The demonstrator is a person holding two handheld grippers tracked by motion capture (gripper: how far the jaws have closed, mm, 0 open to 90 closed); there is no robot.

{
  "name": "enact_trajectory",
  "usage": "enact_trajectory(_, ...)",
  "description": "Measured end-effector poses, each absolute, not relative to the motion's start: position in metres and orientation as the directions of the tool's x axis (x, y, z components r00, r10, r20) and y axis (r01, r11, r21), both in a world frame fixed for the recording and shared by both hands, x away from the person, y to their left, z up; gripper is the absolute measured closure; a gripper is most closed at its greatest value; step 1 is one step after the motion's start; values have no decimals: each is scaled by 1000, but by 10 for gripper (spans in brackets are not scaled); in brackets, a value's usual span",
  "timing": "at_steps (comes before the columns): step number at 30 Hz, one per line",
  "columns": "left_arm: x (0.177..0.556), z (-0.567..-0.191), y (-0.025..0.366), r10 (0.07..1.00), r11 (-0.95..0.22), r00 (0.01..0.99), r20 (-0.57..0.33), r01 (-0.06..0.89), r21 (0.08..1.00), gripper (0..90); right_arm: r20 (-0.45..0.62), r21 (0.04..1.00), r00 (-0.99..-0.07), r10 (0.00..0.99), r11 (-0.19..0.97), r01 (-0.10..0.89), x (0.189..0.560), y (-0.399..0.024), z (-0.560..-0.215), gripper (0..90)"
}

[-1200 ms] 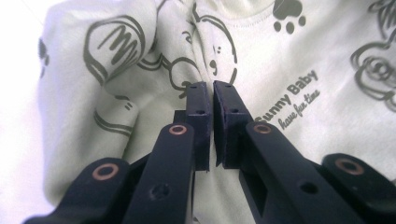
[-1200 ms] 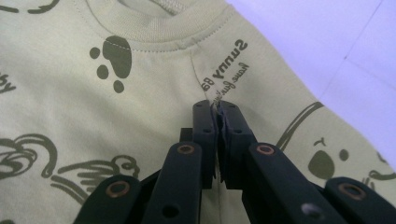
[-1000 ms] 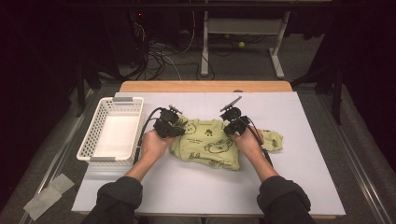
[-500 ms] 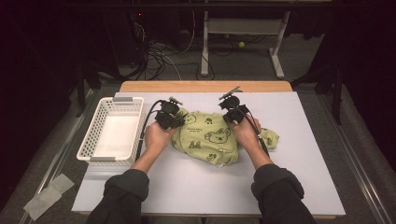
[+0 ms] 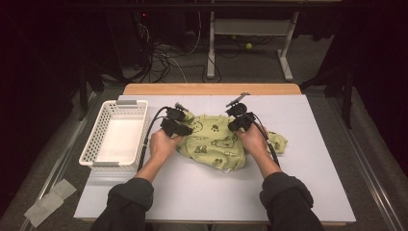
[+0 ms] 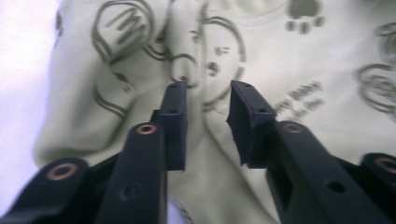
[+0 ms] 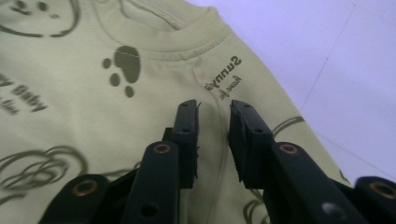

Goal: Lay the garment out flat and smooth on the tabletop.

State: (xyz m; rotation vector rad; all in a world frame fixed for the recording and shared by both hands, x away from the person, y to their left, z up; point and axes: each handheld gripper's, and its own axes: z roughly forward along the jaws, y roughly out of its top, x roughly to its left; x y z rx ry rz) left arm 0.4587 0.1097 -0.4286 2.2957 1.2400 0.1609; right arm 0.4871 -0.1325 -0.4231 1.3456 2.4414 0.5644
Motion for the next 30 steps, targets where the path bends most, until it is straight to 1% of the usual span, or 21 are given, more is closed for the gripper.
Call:
enact_trajectory(3,442,-424,107,788,-491,607,-100,718,493,532,-62,489,-534,843,492,720,473,-137,-415,685)
enact_trajectory(11,403,-415,118,749,-535,658,-82,673,511,469,-37,514,-574,818,508,691,431,-156,-398,621)
enact_trajectory(15,384,-416,126,729,-547,680,-84,651,526,468,-27,529,-596,802,518,673,410,-165,-392,591)
enact_trajectory(19,367,-422,130,715,-561,693,-91,646,517,468,-10,524,-609,793,523,672,396,-169,-392,566)
enact_trajectory(21,362,-426,129,708,-571,701,-87,641,513,467,-8,519,-612,791,526,674,392,-169,-395,561)
enact_trajectory(23,360,-432,126,705,-578,703,-89,643,503,443,-4,508,-612,790,529,680,391,-168,-399,556)
enact_trajectory(25,361,-437,121,704,-589,706,-77,641,492,443,-9,497,-615,788,538,681,392,-166,-403,553)
enact_trajectory(27,364,-442,117,700,-594,709,-85,645,481,444,-7,490,-612,791,536,687,394,-165,-406,555)
enact_trajectory(28,365,-445,115,699,-597,710,-89,647,474,444,-5,489,-612,791,536,689,395,-165,-407,567)
enact_trajectory(30,369,-449,111,697,-598,710,-99,653,466,448,8,481,-616,788,537,693,397,-166,-409,637)
